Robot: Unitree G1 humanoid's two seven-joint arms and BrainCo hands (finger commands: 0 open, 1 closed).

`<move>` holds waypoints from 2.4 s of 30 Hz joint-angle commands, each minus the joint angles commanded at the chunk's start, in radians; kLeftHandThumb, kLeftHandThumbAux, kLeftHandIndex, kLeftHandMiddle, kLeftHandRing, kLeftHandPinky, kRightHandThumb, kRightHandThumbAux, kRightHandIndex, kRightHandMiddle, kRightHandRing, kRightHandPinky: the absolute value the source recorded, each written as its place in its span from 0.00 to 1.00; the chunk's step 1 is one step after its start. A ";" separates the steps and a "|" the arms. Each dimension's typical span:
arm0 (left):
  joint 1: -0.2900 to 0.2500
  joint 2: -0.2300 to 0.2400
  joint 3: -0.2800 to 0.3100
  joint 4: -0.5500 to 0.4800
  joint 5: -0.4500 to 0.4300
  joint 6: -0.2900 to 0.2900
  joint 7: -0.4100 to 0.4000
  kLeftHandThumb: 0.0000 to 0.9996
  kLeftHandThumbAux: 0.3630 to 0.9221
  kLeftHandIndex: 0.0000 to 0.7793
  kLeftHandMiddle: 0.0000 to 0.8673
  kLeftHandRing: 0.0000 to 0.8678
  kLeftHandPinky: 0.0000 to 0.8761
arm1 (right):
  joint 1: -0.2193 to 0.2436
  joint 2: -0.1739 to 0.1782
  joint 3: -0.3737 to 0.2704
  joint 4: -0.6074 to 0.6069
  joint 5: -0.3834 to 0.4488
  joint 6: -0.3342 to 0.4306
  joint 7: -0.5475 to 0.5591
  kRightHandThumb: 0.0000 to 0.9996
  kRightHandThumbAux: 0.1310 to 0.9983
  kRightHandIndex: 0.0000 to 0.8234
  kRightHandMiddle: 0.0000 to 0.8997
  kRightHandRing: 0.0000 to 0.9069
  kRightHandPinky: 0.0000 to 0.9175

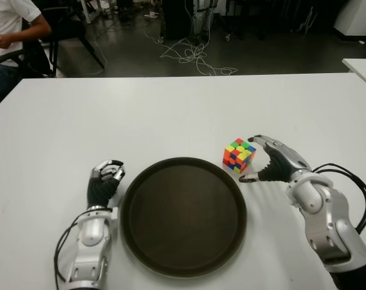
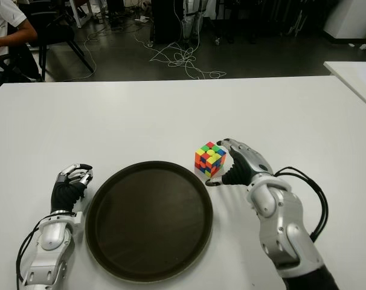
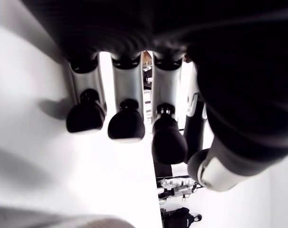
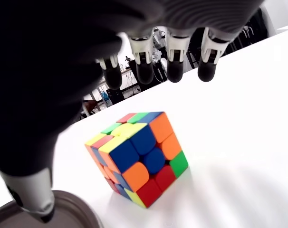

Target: Pick up the Rubik's Cube and put it in the plate

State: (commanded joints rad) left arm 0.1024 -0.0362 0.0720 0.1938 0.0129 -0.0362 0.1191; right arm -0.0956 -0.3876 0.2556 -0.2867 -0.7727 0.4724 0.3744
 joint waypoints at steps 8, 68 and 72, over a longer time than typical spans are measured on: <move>-0.002 0.000 -0.001 0.001 0.008 0.010 0.003 0.71 0.61 0.57 0.93 0.95 0.93 | -0.023 -0.003 0.015 -0.005 -0.001 0.009 0.024 0.00 0.64 0.00 0.00 0.00 0.00; -0.007 -0.024 0.010 0.010 -0.013 0.000 0.009 0.71 0.62 0.57 0.92 0.95 0.92 | -0.227 0.025 -0.002 0.252 0.099 -0.146 -0.135 0.00 0.79 0.00 0.03 0.06 0.09; -0.005 -0.029 0.011 0.007 -0.017 -0.008 0.010 0.71 0.62 0.57 0.93 0.95 0.92 | -0.243 0.025 0.008 0.276 0.090 -0.155 -0.134 0.00 0.79 0.00 0.03 0.06 0.08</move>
State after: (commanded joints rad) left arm 0.0972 -0.0652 0.0832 0.2011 -0.0046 -0.0444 0.1287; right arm -0.3387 -0.3628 0.2636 -0.0102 -0.6824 0.3176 0.2402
